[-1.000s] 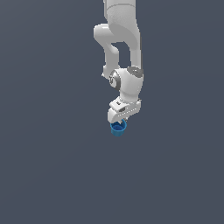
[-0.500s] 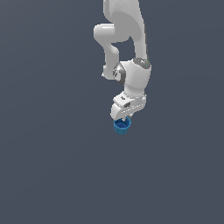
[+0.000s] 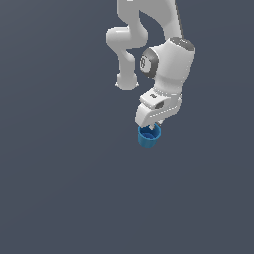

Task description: Pick up the object and move it to a goal position.

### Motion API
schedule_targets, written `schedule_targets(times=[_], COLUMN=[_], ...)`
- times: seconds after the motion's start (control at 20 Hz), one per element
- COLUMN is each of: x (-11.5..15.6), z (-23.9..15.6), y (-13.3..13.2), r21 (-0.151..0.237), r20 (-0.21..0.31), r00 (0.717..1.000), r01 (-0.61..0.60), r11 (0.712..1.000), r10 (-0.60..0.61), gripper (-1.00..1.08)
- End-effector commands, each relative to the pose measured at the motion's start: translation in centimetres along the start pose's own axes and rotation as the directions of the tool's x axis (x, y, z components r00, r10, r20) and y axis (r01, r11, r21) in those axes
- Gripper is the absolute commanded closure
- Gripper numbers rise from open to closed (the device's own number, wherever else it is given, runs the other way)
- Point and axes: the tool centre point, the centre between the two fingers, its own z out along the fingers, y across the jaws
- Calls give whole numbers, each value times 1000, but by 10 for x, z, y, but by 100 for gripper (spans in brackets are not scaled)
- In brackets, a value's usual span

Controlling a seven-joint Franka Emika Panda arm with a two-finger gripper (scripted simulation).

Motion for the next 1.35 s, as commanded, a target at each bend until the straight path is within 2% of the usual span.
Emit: schedule_targets(times=[0.0, 0.35, 0.65, 1.3], x=[13, 48, 70, 88], z=[-25, -87, -124, -153], y=[0, 1, 3, 4], r21=[0, 0, -2, -4], r20=[-2, -2, -1, -1], r00=[1000, 1000, 1000, 1000], r01=[0, -1, -1, -2], r11=[1000, 1000, 1000, 1000], r10=[0, 1, 1, 2], gripper=[108, 108, 108, 108])
